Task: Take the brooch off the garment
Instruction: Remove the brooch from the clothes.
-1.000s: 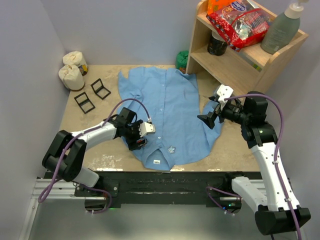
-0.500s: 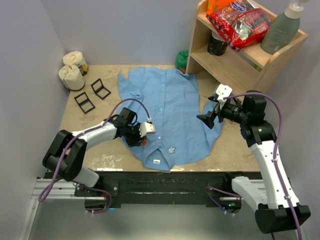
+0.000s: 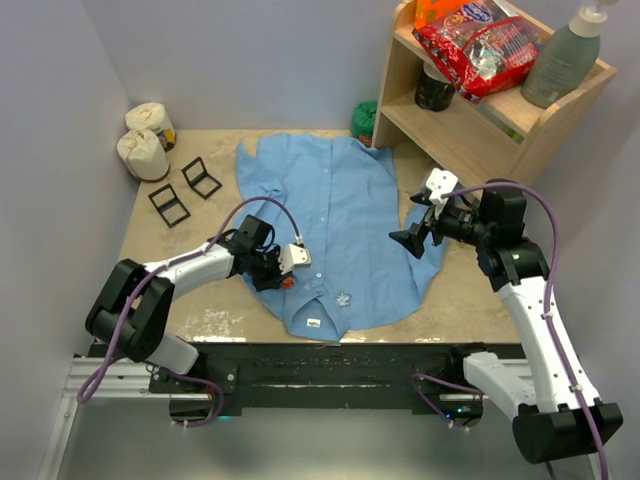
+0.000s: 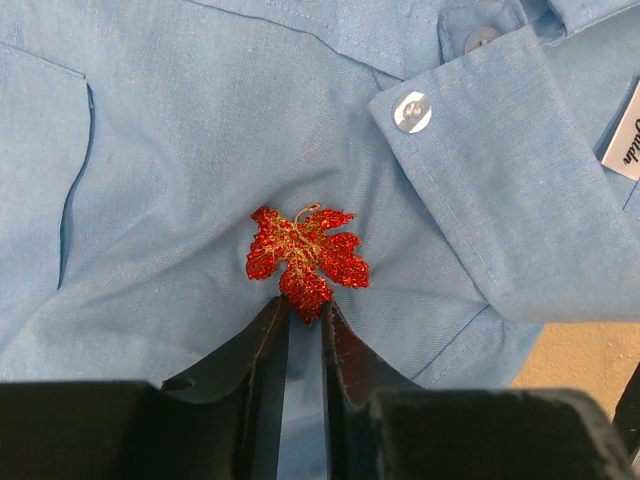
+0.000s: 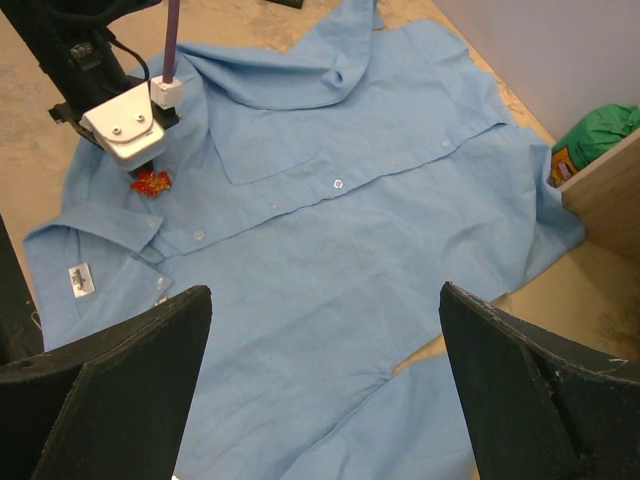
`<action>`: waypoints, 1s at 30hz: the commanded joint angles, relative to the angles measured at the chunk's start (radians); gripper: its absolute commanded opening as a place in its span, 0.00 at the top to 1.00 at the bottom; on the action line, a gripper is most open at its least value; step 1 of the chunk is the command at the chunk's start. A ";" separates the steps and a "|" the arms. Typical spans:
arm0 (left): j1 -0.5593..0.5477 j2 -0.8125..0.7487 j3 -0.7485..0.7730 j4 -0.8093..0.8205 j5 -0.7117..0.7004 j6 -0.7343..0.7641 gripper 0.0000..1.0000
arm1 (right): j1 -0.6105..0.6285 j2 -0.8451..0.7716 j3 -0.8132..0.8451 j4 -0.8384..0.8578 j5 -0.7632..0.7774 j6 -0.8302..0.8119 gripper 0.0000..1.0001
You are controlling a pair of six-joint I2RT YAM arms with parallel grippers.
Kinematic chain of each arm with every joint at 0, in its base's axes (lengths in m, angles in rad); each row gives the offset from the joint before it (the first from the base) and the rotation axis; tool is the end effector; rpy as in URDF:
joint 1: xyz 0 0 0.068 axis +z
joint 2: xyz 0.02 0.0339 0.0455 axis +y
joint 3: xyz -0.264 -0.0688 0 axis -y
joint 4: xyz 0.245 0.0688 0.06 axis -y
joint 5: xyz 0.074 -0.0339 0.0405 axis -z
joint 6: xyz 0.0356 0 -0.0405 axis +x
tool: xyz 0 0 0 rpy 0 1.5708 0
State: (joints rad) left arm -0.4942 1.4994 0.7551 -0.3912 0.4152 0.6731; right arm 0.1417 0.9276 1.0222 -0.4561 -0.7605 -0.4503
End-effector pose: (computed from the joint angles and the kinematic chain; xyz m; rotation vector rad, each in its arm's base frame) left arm 0.2282 -0.1393 0.1583 1.5520 2.1277 -0.4999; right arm 0.1878 0.0516 0.3723 -0.9974 1.5717 0.5181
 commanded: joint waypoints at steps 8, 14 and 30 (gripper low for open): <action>-0.006 -0.053 0.010 0.011 0.057 -0.023 1.00 | 0.052 0.037 0.032 0.025 -0.004 -0.008 0.01; -0.006 -0.083 0.013 0.026 0.085 -0.052 1.00 | 0.091 0.095 0.071 0.002 0.030 -0.054 0.01; -0.006 -0.088 0.013 0.037 0.146 -0.093 1.00 | 0.229 0.231 0.046 0.051 0.121 -0.123 0.02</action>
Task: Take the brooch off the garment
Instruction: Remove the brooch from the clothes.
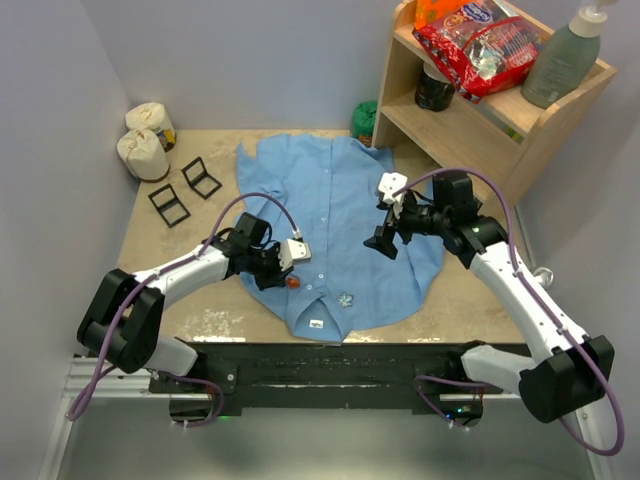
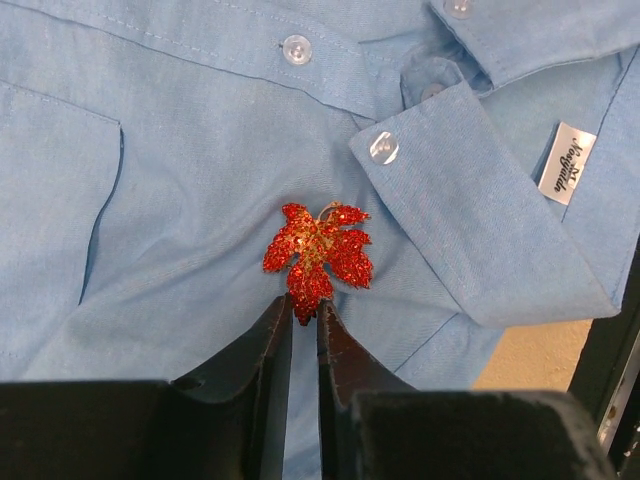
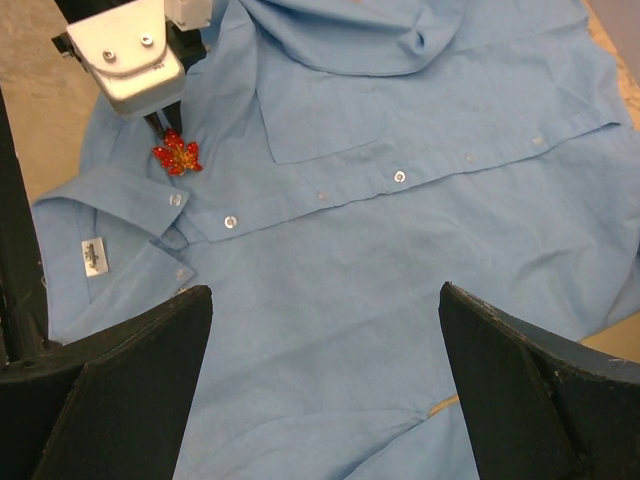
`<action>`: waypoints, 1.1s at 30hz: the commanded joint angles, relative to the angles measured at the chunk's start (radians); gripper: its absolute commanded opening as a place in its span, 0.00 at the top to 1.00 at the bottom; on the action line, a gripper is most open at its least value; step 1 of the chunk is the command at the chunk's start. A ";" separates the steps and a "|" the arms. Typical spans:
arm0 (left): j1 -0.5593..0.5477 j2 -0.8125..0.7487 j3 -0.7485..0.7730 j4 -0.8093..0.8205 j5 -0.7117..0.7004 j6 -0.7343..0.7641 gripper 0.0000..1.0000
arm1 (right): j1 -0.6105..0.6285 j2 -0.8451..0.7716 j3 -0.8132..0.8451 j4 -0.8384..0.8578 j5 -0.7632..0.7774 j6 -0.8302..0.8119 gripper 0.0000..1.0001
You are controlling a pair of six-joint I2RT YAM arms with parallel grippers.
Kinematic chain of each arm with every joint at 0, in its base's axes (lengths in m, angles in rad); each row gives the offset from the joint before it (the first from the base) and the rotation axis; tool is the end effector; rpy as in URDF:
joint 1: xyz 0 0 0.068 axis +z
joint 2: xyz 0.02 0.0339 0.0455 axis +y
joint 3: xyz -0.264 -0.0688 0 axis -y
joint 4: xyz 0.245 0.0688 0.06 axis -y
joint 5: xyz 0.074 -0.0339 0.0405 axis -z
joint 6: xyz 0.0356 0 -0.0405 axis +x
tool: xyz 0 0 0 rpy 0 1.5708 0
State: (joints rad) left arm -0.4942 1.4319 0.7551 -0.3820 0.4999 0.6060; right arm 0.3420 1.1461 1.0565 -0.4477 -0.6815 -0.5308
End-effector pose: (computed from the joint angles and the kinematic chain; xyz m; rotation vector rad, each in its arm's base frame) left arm 0.2240 -0.1400 0.1765 1.4732 2.0775 -0.6106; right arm 0.2261 0.1043 0.3399 -1.2043 1.6337 0.5958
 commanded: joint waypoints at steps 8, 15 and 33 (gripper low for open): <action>-0.001 0.004 0.036 0.022 0.085 -0.038 1.00 | 0.080 0.064 -0.006 0.087 0.071 -0.055 0.03; 0.032 -0.013 0.061 0.025 0.103 -0.071 1.00 | 0.138 0.099 -0.013 0.113 0.118 -0.083 0.05; 0.149 -0.039 0.093 0.022 0.327 -0.112 1.00 | 0.261 0.219 -0.013 0.195 0.178 -0.094 0.08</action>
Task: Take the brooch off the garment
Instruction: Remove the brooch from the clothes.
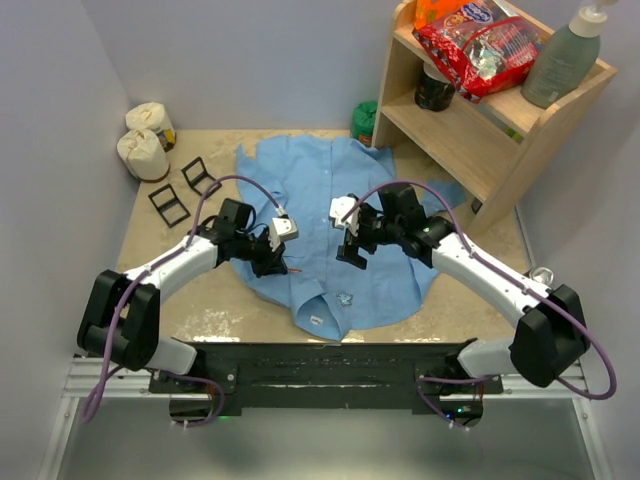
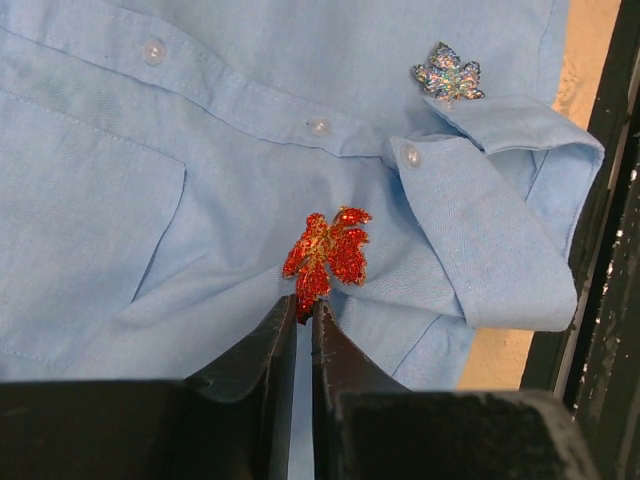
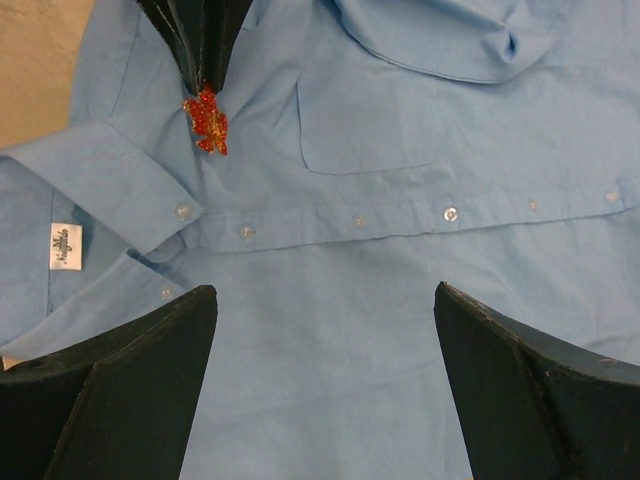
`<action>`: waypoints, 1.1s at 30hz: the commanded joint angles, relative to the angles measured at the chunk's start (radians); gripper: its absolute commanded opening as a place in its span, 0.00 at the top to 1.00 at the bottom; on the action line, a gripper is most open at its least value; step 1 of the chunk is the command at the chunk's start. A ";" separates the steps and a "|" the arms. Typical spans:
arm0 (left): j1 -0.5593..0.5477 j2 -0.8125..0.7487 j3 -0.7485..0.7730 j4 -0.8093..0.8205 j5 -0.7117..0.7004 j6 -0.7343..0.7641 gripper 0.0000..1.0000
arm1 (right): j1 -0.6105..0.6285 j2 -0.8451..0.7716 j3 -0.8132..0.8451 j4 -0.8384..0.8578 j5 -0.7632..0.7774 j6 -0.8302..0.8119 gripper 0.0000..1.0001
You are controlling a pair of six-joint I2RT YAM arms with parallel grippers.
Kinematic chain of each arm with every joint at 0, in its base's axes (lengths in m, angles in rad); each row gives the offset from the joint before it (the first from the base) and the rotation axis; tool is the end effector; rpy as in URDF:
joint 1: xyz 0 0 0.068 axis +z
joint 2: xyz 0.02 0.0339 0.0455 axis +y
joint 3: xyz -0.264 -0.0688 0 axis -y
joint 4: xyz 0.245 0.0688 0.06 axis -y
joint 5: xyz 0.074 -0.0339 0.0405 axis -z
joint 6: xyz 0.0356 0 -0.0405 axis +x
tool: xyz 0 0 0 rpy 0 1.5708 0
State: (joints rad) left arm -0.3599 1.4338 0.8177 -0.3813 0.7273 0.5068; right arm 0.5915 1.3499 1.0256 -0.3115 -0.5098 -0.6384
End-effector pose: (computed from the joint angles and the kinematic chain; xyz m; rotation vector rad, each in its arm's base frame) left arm 0.2473 -0.1183 0.1979 1.2486 2.0592 -0.8566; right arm 0.2377 0.1806 0.2875 -1.4675 1.5888 0.5332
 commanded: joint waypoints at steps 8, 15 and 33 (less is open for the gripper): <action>0.039 -0.078 0.040 -0.041 0.237 0.039 1.00 | 0.016 0.094 0.103 -0.008 -0.064 0.037 0.08; 0.053 -0.073 0.032 -0.027 0.334 0.042 1.00 | 0.027 0.117 0.096 -0.009 -0.090 0.019 0.09; 0.078 -0.027 -0.081 0.334 0.526 -0.129 1.00 | 0.140 0.152 0.113 -0.040 -0.075 -0.066 0.35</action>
State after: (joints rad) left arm -0.2951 1.4059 0.7647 -0.2173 1.1755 0.4526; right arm 0.7223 1.4895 1.0985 -0.3473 -0.5671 -0.6838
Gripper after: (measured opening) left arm 0.130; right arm 0.671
